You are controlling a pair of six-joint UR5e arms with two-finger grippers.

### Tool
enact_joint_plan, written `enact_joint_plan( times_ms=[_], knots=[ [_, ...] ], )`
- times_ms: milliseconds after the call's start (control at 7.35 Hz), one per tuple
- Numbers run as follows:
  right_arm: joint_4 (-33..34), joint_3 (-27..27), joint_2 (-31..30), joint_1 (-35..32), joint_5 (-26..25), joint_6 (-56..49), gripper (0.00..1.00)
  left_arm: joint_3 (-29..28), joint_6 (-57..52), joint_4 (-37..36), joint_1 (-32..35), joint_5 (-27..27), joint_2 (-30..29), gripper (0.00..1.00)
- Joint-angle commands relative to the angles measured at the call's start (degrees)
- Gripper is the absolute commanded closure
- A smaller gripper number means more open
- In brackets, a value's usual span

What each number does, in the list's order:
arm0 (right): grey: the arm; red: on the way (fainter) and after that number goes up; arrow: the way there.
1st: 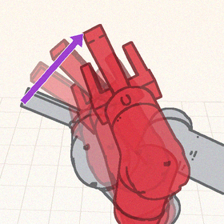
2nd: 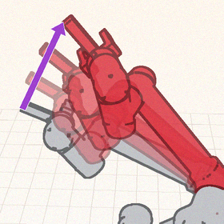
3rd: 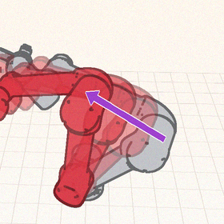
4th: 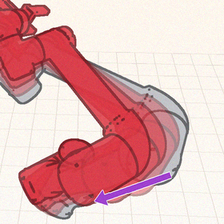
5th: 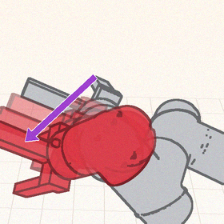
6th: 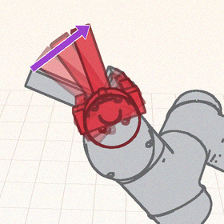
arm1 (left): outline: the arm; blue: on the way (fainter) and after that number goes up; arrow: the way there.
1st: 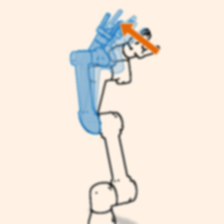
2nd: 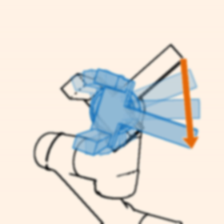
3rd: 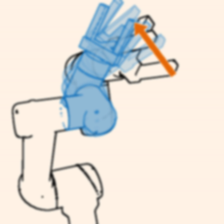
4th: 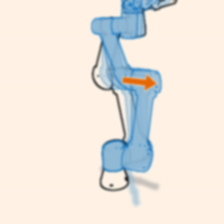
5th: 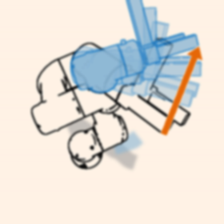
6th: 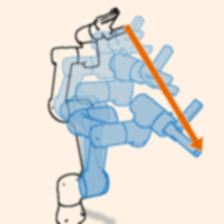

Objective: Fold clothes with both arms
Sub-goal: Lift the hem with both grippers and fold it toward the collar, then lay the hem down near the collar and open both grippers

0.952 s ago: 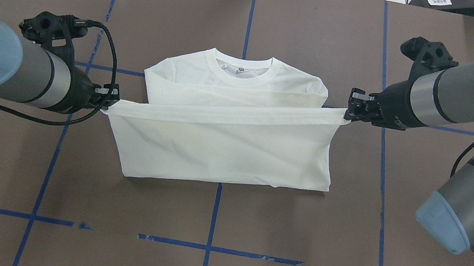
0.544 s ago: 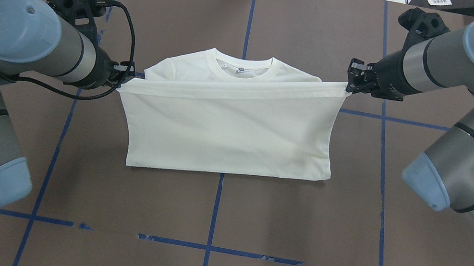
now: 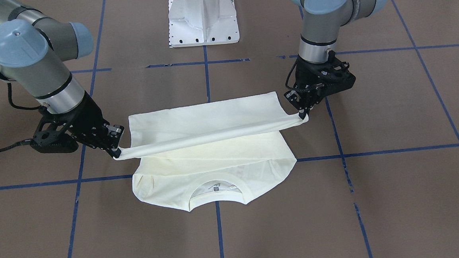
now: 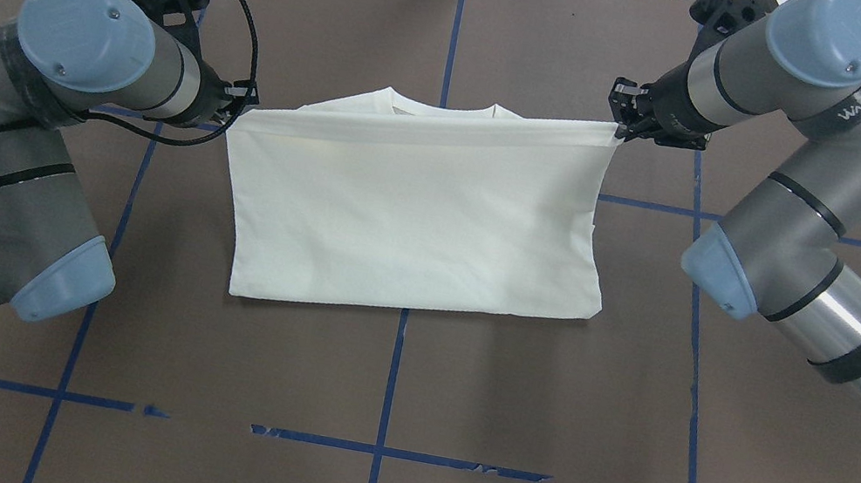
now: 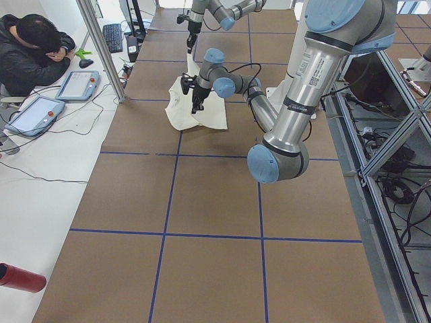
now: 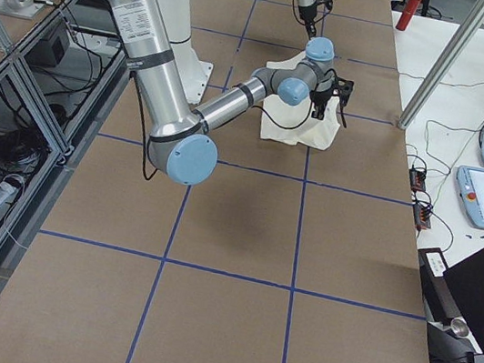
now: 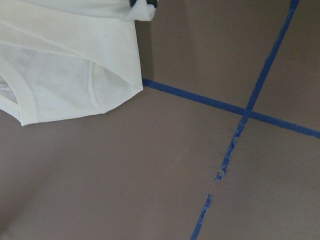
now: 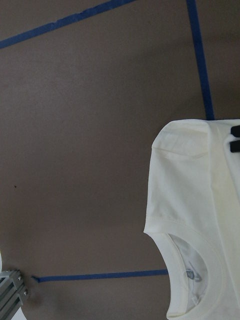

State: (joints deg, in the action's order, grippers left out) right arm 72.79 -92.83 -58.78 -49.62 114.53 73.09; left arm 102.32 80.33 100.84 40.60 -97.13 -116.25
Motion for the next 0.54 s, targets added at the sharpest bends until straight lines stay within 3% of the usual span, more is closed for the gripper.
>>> enact_joint_plan(
  times_ms=[0,408],
  knots=[
    [0.0,3.7,2.9,0.0,-0.1,0.2,1.00,-6.4,0.2,4.2,0.4,0.1,-3.8,1.00],
    [-0.5,9.7,6.1,0.6,-0.1,0.0,1.00,-13.2,0.4,6.5,0.4,1.4,-6.5,1.00]
  ],
)
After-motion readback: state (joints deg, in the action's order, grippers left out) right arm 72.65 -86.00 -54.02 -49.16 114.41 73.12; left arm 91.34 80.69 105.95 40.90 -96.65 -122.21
